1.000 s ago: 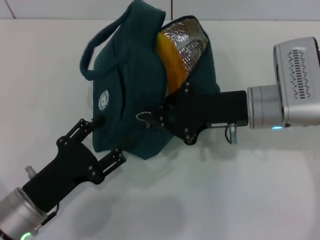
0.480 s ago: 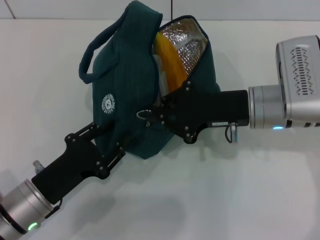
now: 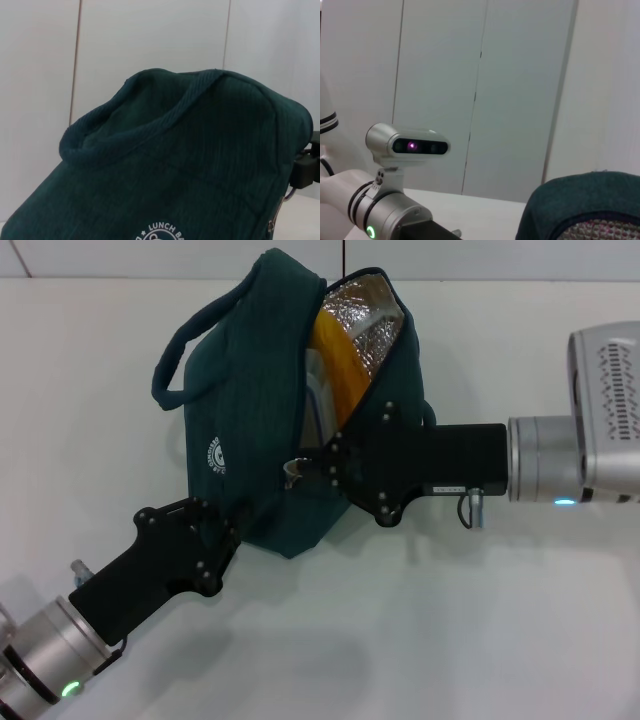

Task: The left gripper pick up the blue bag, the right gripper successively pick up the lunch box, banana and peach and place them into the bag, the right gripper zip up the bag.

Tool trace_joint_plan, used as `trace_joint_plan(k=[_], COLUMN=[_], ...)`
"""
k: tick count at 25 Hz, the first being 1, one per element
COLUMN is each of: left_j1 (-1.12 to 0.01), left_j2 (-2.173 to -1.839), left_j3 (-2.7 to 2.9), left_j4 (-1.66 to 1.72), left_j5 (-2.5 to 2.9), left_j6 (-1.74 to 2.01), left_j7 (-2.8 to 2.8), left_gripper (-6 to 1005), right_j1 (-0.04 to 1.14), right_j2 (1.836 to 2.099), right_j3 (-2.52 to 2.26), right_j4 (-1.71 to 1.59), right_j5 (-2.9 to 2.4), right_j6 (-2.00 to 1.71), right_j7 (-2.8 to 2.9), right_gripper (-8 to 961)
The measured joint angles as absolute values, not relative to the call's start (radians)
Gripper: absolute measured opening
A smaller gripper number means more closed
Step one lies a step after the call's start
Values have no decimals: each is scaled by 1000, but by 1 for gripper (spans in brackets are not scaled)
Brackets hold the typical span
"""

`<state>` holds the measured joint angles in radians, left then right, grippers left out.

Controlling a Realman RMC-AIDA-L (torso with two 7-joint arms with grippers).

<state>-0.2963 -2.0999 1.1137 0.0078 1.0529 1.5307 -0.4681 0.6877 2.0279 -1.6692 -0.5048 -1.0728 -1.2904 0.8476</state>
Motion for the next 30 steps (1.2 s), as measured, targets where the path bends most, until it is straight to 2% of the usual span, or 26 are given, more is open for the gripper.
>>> trace_joint_plan(k=[5,16,21,30], left_j1=[-300,-353,-363,-367], left_j2=[-2098,-2099,-2099,-2100], left_j3=[1114,1127,1135,1137], left_j4=[15,9,8,8], left_j5=[1061,1097,1100,1100], left_j6=[1528,1500,1486,1461], left_j7=[-468,-473,-476,-476], left_gripper=[181,83,56,72], right_j1=[663,625,614,587], right_j2=[2028,2028,2028,2028], right_j3=[-1669,-1666,-1667,-1669], right_j4=[-507,-508,-498,-496], right_j5=[-1047,-871,-792,-680], right_j6=[-1298,-1338,-1360,-1411], right_j7=[808,684,650,579], right_gripper=[19,19,19,19])
